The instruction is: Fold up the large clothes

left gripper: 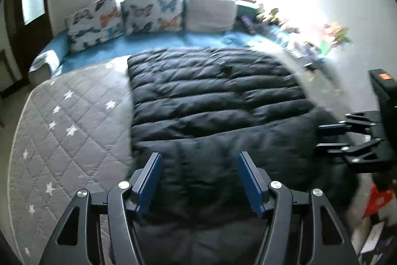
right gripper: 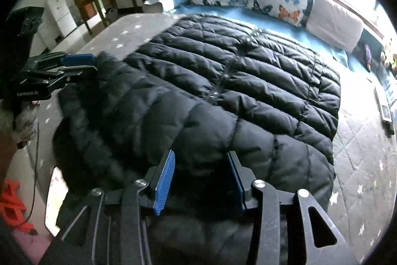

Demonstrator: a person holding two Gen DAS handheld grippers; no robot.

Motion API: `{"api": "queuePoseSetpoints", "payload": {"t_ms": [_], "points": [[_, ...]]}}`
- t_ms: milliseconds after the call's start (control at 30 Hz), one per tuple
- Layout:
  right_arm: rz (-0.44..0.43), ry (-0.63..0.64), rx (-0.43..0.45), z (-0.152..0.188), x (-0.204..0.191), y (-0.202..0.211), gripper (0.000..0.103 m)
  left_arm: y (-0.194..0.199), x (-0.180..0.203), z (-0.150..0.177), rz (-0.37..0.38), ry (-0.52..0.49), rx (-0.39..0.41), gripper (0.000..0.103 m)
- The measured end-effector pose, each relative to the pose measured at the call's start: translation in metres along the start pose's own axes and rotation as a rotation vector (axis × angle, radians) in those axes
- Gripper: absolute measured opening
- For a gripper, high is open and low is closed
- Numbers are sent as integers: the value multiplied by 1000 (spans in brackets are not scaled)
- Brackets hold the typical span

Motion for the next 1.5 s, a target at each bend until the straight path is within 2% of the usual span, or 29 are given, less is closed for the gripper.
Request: {"api": "queuePoseSetpoints", "payload": {"t_ms": [67, 100, 167, 333, 467, 533, 600, 667, 867, 900, 933, 967, 1033, 1067, 1200, 1300, 1400, 1433, 1500], "points": [[-11, -33, -52, 5, 5, -22, 47, -20, -14, 7, -59, 17, -43, 69], [-18, -48, -75, 10, 6, -32, 47, -24, -21, 12, -43, 37, -51, 70], [-18, -46, -65, 18, 4, -44, 47, -30, -32, 22, 1, 84, -43, 74], [9, 0, -43, 13, 1, -25, 46, -30, -36, 27, -2, 88, -55, 74], [42, -47, -6, 14, 23, 3, 47, -29, -38, 30, 9, 99, -42, 74], [77, -80, -31, 27, 39, -2, 47, -28, -36, 30, 8, 98, -32, 74], [70, -94, -67, 40, 45, -21, 47, -26, -35, 32, 5, 95, -27, 75], [64, -87, -49, 42, 44, -26, 47, -25, -35, 31, 0, 102, -39, 75], [78, -56, -56, 26, 46, 12, 47, -19, -40, 31, 16, 109, -48, 75], [89, -64, -53, 28, 51, 15, 51, -19, -40, 32, 14, 107, -41, 75], [111, -74, -68, 33, 58, 12, 56, -20, -39, 33, 10, 107, -33, 75], [121, -82, -92, 41, 62, 6, 56, -21, -39, 34, 7, 105, -27, 76], [91, -116, -132, 56, 71, -17, 57, -21, -38, 34, 5, 108, -25, 78], [75, -136, -119, 58, 72, -21, 57, -20, -37, 33, 2, 111, -32, 78], [90, -105, -99, 48, 68, 0, 57, -2, -38, 27, 0, 127, -50, 77], [115, -59, -85, 38, 64, 18, 57, 29, -35, 14, -24, 93, 18, 76], [90, -52, -72, 22, 63, 19, 57, 45, -34, 2, -19, 91, 69, 76], [87, -51, -73, 19, 64, 15, 57, 43, -35, 0, -28, 86, 67, 75], [67, -57, -121, 24, 67, -5, 57, 26, -36, 3, -44, 70, 15, 74]]}}
Point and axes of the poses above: each gripper's, at about its wrist camera, not at the fingertips, and y roughly against the way its jaws point, x to its right, z to its underside, the point moved 4 cm from there along -y, roughly the way its jaws point, and after that the axes turned 5 degrees about z, right-handed, at the moved point
